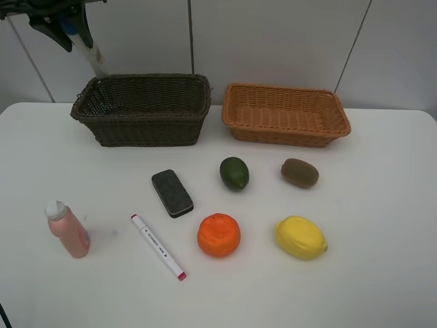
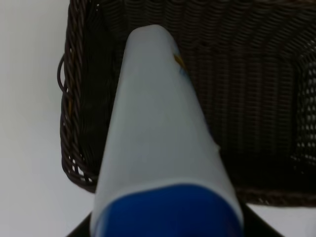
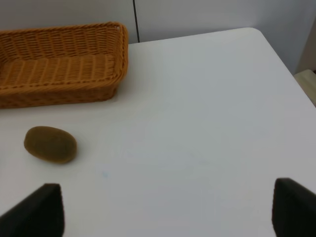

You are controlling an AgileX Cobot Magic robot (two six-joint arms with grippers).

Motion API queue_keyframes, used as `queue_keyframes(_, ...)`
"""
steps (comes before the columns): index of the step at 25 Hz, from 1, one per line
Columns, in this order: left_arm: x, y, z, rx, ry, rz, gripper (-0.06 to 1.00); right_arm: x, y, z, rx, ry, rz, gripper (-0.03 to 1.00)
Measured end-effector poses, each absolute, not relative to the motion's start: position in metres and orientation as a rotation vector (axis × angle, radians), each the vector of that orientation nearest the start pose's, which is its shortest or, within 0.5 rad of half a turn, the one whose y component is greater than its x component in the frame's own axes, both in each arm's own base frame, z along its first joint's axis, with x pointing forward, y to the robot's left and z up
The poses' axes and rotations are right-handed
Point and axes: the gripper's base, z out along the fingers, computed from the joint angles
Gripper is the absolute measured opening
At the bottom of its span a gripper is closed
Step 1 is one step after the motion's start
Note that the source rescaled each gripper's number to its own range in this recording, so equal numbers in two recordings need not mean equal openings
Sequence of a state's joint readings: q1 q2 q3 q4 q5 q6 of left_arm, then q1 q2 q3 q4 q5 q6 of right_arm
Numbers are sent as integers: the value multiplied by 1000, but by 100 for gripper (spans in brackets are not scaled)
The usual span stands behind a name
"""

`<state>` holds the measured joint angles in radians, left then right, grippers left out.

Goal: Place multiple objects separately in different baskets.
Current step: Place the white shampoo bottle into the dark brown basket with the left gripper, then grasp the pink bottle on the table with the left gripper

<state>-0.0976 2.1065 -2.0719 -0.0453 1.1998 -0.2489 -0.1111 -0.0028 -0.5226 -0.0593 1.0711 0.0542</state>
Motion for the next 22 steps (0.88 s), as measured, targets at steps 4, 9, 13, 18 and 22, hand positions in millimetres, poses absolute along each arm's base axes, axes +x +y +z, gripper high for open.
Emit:
queue_keyframes(4,490,-54,243,-179,2803,-156,33,-9,-4,283,172,2022,-107,99)
queue_keyframes(9,501,-61,204,-150,2869,-161,74,-9,-4,283,172,2022,-107,99)
queue_keyframes(13,503,-62,206,-149,2860,-165,97,-9,-4,283,172,2022,-107,99)
queue_keyframes(18,504,-63,235,-145,2781,-201,99,-9,-4,283,172,2022,-107,99)
queue_keyframes(22,494,-63,274,-127,2704,-235,99,-9,-4,283,172,2022,-108,99)
